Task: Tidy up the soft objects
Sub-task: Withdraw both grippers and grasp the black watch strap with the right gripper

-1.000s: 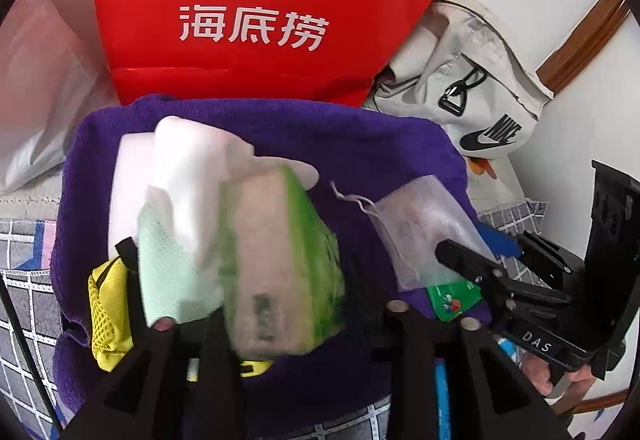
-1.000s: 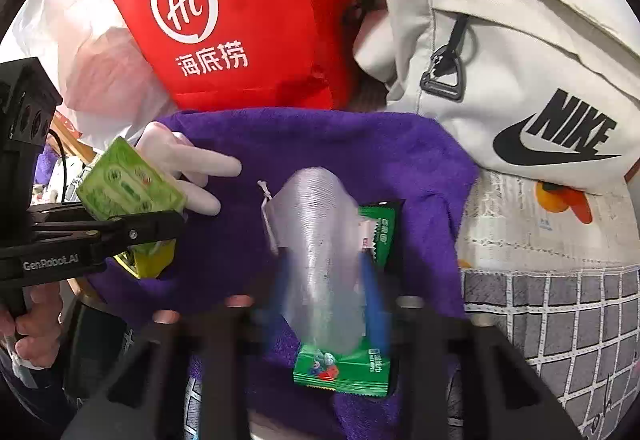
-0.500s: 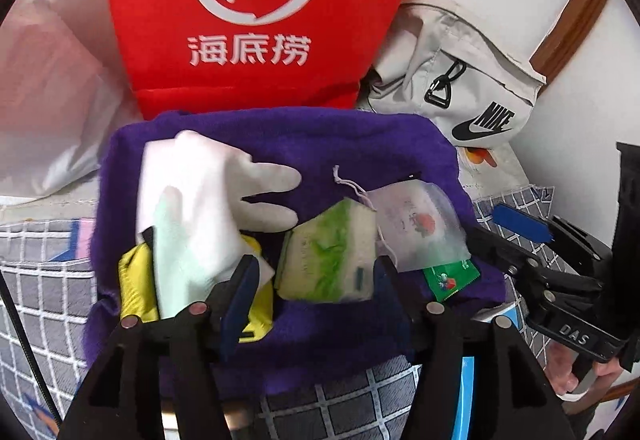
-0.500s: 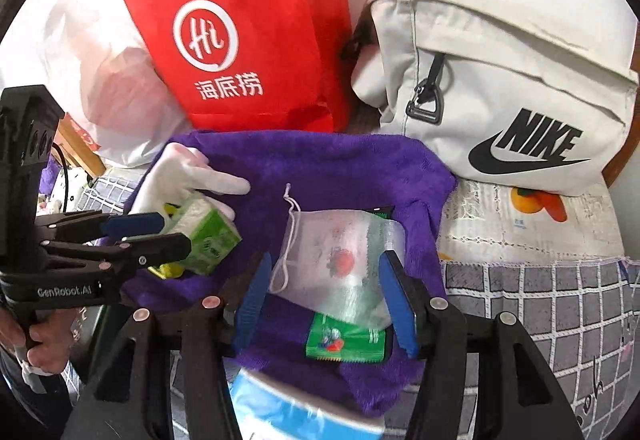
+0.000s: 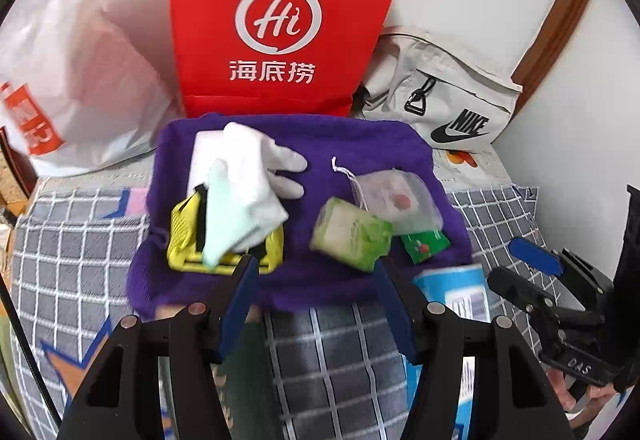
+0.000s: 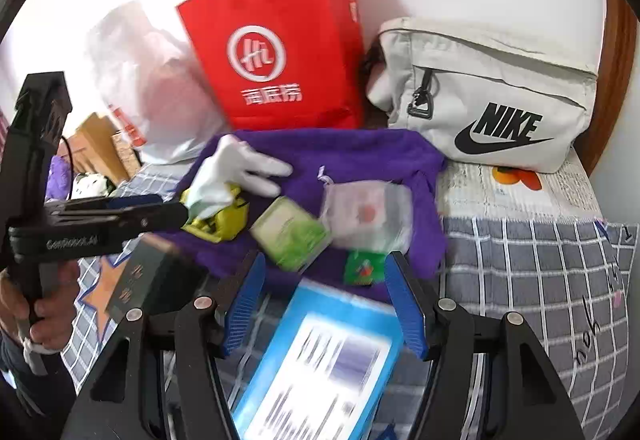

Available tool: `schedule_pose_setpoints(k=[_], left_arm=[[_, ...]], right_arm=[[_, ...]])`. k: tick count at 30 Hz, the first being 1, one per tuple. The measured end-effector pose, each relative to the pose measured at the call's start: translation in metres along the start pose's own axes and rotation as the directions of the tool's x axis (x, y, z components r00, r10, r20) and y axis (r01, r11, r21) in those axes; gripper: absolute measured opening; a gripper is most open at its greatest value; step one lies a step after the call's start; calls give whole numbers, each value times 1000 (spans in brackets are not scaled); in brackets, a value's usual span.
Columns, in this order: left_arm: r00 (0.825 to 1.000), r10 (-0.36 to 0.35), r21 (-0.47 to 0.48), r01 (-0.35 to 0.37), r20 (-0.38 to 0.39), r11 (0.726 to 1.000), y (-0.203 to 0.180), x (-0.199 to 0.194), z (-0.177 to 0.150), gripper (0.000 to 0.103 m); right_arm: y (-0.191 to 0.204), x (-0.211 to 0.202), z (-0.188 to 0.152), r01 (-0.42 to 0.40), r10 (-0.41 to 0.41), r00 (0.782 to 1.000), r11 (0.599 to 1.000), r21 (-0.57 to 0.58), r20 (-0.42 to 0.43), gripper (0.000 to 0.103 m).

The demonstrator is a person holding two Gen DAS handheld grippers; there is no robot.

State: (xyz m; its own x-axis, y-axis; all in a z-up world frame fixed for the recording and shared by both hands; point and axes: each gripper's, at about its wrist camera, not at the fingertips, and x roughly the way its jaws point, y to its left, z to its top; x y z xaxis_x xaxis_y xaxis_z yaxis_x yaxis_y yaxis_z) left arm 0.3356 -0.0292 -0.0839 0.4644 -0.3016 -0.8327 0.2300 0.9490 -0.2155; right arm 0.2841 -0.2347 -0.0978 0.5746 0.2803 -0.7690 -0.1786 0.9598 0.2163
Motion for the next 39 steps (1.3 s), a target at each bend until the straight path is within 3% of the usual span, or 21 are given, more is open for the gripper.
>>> schedule_pose_setpoints(k=[5, 10, 15, 20, 26, 39], left_arm=[[1000, 4, -11, -3, 17, 1000, 0, -27, -29, 58], [998, 55, -20, -54, 39, 998, 5, -49, -62, 58], [997, 64, -68, -61, 46, 996, 20, -62, -94, 58], [996, 85, -118, -80, 41, 990, 41, -64, -128, 58], [997, 77, -183, -70, 31, 981, 67, -57, -161, 58], [999, 53, -254, -48, 13, 966, 102, -43, -187, 58]], right_arm=[[17, -32, -27, -29, 29, 999, 1000, 3, 20, 62], [41, -56, -59, -73, 74, 997, 997, -31, 15, 62], [70, -64, -95, -112, 110, 994, 988, -103, -27, 50], [96, -44, -127, -193, 175, 976, 971, -143, -129, 30], [115, -10, -145, -231, 196, 955, 962, -146, -222, 30], [128, 39, -151, -178, 120, 933, 973, -146, -340, 31]])
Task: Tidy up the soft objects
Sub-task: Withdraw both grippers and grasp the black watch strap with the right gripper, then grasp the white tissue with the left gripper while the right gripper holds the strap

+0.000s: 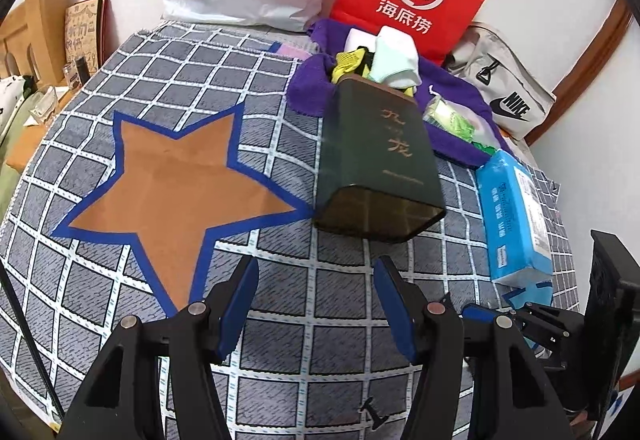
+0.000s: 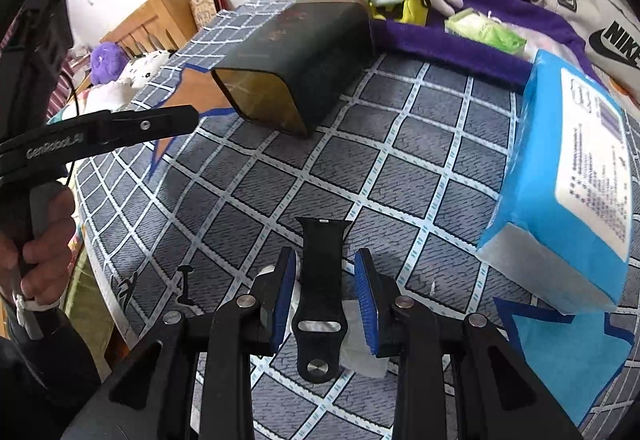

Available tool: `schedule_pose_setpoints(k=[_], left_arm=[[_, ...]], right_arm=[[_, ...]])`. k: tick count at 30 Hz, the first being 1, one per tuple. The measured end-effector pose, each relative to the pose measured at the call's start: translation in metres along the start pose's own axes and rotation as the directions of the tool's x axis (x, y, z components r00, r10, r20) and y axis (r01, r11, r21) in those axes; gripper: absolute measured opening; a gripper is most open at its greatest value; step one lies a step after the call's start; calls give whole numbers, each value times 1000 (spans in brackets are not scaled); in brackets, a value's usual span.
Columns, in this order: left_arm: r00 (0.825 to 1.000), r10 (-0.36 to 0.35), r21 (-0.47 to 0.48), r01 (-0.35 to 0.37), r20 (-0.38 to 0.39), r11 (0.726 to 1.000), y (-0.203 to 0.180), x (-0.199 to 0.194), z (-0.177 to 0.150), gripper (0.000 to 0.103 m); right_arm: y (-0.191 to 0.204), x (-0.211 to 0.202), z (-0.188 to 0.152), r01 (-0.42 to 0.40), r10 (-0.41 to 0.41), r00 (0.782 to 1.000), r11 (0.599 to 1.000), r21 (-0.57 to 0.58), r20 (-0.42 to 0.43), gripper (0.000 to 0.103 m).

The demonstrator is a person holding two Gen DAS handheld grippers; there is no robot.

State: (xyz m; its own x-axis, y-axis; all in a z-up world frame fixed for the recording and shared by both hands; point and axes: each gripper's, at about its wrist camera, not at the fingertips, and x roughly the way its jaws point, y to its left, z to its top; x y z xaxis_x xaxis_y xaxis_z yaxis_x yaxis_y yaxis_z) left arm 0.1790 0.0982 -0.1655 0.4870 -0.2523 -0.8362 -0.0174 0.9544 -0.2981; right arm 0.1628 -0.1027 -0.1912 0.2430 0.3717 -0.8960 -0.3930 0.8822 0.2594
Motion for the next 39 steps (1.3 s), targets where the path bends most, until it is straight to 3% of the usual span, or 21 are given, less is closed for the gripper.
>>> schedule_pose_setpoints(k=[6, 7, 8, 19, 23, 29, 34, 37, 39], left_arm=[[1000, -14, -16, 14, -10, 1000, 7, 4, -1, 58], [1000, -16, -18, 16, -11, 1000, 7, 4, -1, 58], [1000, -13, -18, 13, -11, 1000, 7, 4, -1, 58], [1000, 1, 36, 0, -27, 999, -14, 0, -11, 58], [998, -15, 87, 20, -59, 996, -34, 5, -24, 58], [986, -95, 166, 117, -136, 979, -73, 20, -45, 58], [985, -76, 235, 112, -158, 966, -99, 28, -62, 64], [977, -107, 249, 152, -186, 956, -110, 30, -66, 64], [981, -81, 278, 129, -177, 952, -118, 31, -69, 64]], right_arm=[[9, 8, 7, 57, -58, 998, 997, -45, -6, 32], [12, 9, 7, 85, -85, 996, 994, -65, -1, 20], [15, 10, 7, 94, -94, 996, 992, -81, 5, 21], [-4, -45, 2, 47, -50, 983, 999, 20, 177, 20], [-16, -69, -12, 60, -69, 972, 997, 45, 223, 20], [-43, -89, -44, 103, -125, 960, 990, 101, 250, 20], [-66, -85, -69, 150, -182, 955, 977, 150, 232, 20], [-76, -83, -79, 149, -187, 955, 973, 174, 229, 20], [-80, -80, -82, 155, -195, 955, 971, 184, 224, 20]])
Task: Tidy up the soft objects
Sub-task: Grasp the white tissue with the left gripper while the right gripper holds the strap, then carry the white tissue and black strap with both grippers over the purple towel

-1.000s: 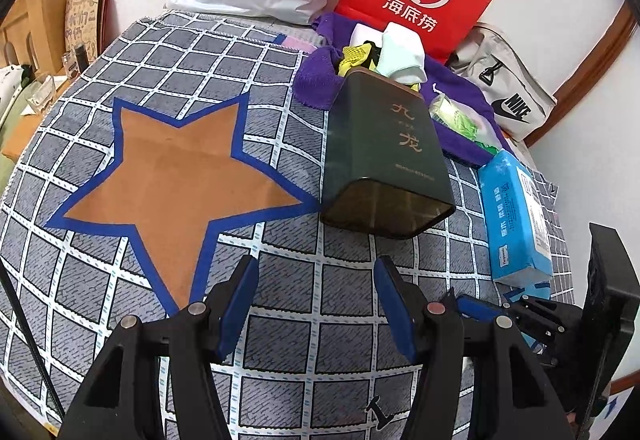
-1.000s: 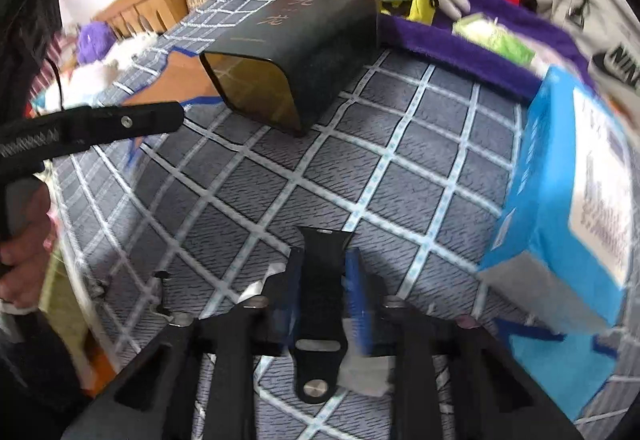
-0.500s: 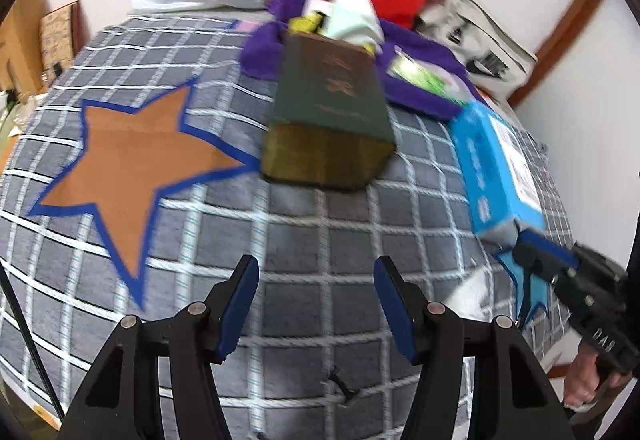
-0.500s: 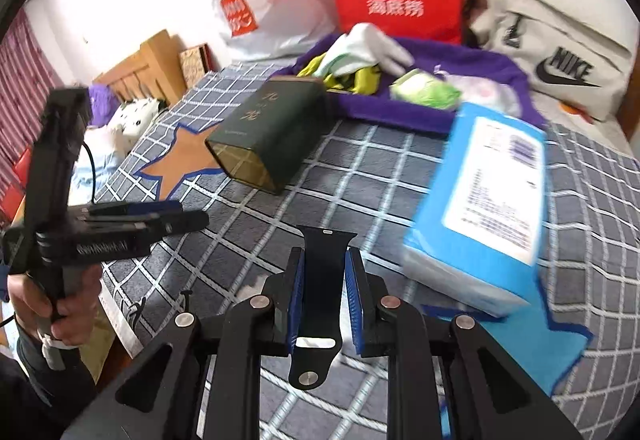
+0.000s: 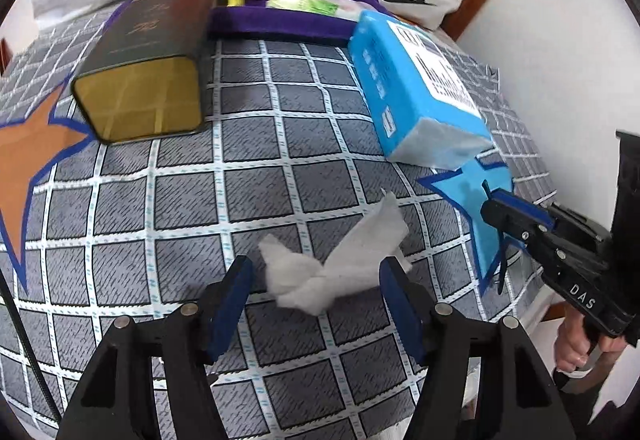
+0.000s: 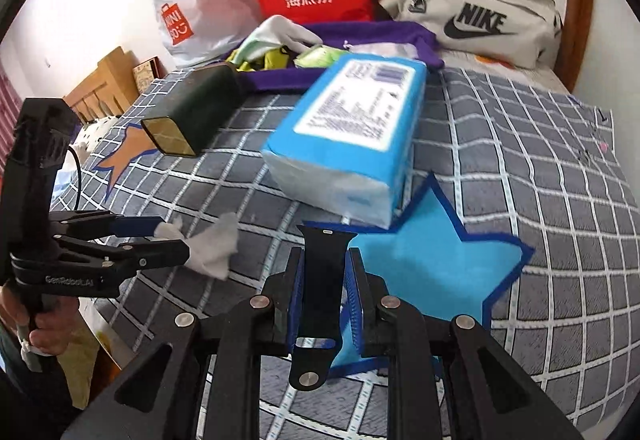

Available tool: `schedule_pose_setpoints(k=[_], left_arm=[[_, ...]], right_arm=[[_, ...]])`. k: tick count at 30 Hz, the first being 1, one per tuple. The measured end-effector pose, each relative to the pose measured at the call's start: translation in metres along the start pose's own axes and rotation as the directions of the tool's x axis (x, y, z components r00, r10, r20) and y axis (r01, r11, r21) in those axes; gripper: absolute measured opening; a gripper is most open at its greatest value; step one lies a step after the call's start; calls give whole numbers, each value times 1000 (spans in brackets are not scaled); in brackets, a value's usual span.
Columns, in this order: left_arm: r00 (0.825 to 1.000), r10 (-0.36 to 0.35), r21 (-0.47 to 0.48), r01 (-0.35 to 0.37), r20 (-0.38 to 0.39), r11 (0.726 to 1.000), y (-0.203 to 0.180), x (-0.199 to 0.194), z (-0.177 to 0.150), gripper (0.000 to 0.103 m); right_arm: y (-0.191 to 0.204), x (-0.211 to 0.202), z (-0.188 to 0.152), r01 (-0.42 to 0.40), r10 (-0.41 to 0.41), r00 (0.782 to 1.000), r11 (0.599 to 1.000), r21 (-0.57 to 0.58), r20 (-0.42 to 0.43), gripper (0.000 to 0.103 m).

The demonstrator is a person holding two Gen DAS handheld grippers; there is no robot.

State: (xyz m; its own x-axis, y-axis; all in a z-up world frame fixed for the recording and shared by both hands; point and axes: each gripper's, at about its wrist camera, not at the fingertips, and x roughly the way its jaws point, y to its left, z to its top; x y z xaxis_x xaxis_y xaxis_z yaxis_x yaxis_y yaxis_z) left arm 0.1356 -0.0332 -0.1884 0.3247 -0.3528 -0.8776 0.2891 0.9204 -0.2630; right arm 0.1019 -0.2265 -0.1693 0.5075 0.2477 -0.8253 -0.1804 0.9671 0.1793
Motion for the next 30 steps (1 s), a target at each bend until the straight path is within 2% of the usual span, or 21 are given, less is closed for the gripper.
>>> schedule_pose_setpoints(k=[4, 6, 7, 8, 9, 11, 14, 24, 30], left_arm=[[996, 84, 51, -84, 11, 995, -11, 1, -2, 60], [987, 161, 86, -162, 22, 983, -16, 2, -4, 47], [985, 171, 89, -172, 26, 981, -16, 2, -4, 45], [985, 168, 87, -170, 30, 982, -15, 0, -4, 35], [986, 163, 82, -165, 31, 983, -13, -1, -4, 30], [989, 148, 62, -150, 30, 987, -8, -4, -3, 26], [990, 139, 14, -140, 28, 990, 4, -7, -2, 24], [980, 182, -131, -172, 74, 976, 50, -33, -2, 24], [981, 165, -153, -148, 106, 977, 60, -45, 0, 24]], right_arm=[[-4, 6, -3, 2, -2, 1000, 1000, 9, -8, 20], [-6, 10, -5, -3, 3, 1000, 1000, 16, -14, 20], [-5, 12, -6, -4, 4, 1000, 1000, 17, -18, 20], [-5, 15, -7, -5, 6, 1000, 1000, 17, -23, 20], [-4, 16, -8, -6, 6, 1000, 1000, 17, -29, 20], [-1, 19, -10, -7, 7, 999, 1000, 13, -41, 20], [2, 20, -12, -15, 15, 999, 1000, 8, -43, 20], [5, 12, -8, 6, -6, 999, 1000, 24, -37, 20], [10, 0, -1, 34, -33, 999, 999, 19, -17, 20]])
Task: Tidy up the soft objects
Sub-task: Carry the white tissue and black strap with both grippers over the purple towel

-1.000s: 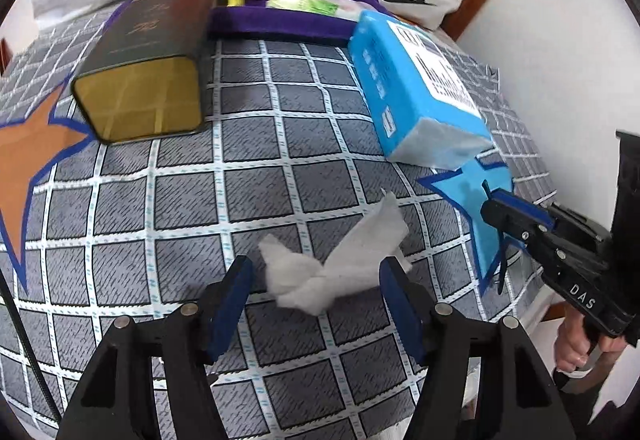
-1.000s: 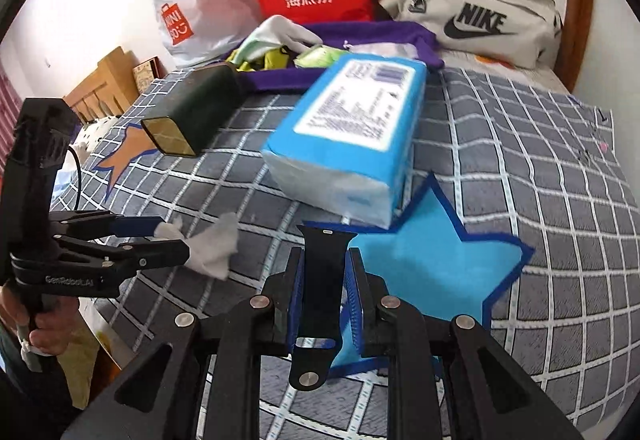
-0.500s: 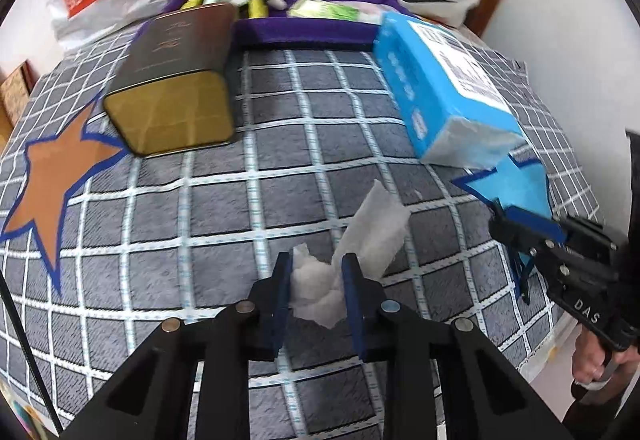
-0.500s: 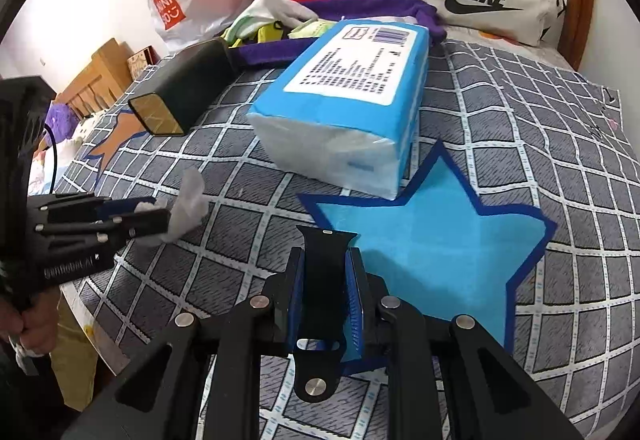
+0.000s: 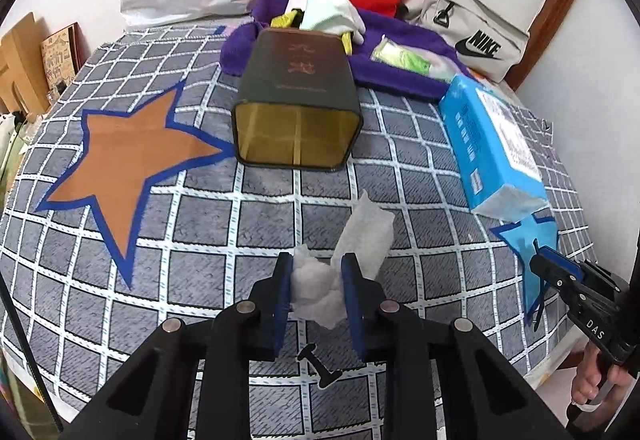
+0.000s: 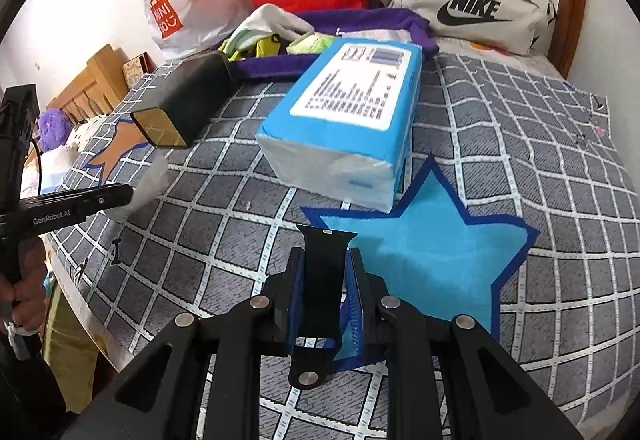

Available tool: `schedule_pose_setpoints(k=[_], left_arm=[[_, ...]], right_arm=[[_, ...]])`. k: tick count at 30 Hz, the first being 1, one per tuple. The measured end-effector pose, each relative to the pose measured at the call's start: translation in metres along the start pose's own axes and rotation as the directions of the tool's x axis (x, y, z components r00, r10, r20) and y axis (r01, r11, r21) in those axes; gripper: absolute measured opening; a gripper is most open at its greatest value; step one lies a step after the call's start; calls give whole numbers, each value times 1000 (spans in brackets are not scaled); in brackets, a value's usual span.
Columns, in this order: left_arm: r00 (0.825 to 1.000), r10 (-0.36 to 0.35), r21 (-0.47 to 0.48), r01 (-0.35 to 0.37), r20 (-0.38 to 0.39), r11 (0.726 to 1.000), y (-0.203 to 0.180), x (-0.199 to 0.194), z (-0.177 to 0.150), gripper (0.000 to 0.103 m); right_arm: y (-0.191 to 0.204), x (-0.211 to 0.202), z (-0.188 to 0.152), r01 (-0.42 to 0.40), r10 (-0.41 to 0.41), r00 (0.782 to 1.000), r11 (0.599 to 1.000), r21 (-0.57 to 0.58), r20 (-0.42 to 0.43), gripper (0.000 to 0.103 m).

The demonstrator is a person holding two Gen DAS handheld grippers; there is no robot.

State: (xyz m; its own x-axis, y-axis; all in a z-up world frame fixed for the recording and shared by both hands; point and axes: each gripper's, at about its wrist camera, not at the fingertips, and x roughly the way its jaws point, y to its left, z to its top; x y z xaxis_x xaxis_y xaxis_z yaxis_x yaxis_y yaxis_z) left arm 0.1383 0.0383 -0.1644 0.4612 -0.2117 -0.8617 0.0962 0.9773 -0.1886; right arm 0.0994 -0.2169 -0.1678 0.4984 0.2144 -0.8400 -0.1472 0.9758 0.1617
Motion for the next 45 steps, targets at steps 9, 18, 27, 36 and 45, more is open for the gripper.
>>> schedule_pose_setpoints(k=[9, 18, 27, 36, 45], left_arm=[[997, -64, 6, 64, 34, 998, 0, -21, 17, 24], [994, -69, 0, 69, 86, 998, 4, -47, 43, 24], [990, -62, 13, 61, 127, 998, -4, -60, 72, 24], [987, -53, 44, 46, 155, 998, -19, -63, 107, 24], [984, -57, 49, 50, 167, 998, -26, -54, 139, 24]], right_arm=[[10, -22, 19, 18, -18, 999, 1000, 2, 48, 20], [17, -37, 43, -1, 1, 996, 1000, 1, 86, 20], [18, -51, 76, -7, 10, 990, 1000, -24, 139, 20], [13, -51, 113, -19, 26, 984, 999, -44, 178, 20], [5, -41, 153, -31, 43, 977, 998, -62, 208, 20]])
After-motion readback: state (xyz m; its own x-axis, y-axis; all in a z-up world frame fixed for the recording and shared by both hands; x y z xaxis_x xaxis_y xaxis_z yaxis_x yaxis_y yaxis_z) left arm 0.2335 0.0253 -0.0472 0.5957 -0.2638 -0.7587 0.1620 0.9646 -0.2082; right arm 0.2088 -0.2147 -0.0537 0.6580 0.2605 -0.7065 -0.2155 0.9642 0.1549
